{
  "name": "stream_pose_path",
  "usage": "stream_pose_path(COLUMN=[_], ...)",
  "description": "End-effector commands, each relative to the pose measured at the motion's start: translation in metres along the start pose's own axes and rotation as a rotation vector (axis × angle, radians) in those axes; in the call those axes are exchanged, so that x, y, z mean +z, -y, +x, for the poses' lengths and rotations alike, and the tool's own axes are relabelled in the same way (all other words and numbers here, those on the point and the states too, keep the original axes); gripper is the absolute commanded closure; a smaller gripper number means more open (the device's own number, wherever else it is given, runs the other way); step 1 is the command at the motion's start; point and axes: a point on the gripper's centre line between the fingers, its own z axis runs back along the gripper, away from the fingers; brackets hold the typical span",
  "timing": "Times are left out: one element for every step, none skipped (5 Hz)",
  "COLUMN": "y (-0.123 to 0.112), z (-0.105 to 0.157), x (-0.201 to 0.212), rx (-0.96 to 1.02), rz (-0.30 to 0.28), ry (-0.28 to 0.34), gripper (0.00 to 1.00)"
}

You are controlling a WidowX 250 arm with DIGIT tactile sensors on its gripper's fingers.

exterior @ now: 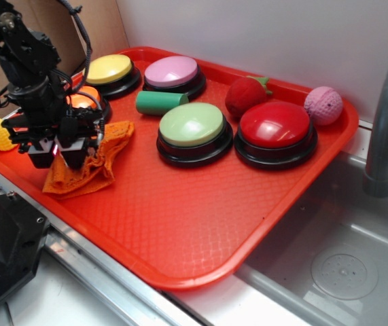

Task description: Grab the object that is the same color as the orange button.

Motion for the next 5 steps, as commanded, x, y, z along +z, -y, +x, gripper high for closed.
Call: stream_pose_path(y=[0.030, 0.041, 0.052, 0.056, 0.058], z=[0.009, 0.006, 0.000, -0.006, -0.005], x=[0.075, 0.112, 0.148, 0.179, 0.186], rx=[-0.189, -0.284, -0.386, -0.438, -0.408], rz=[-0.021, -0.080, -0.130, -0.181, -0.236], ry=[0.029, 0.023, 0.001, 0.028, 0.009], gripper=[1.00, 1.00, 1.00, 1.00, 1.00])
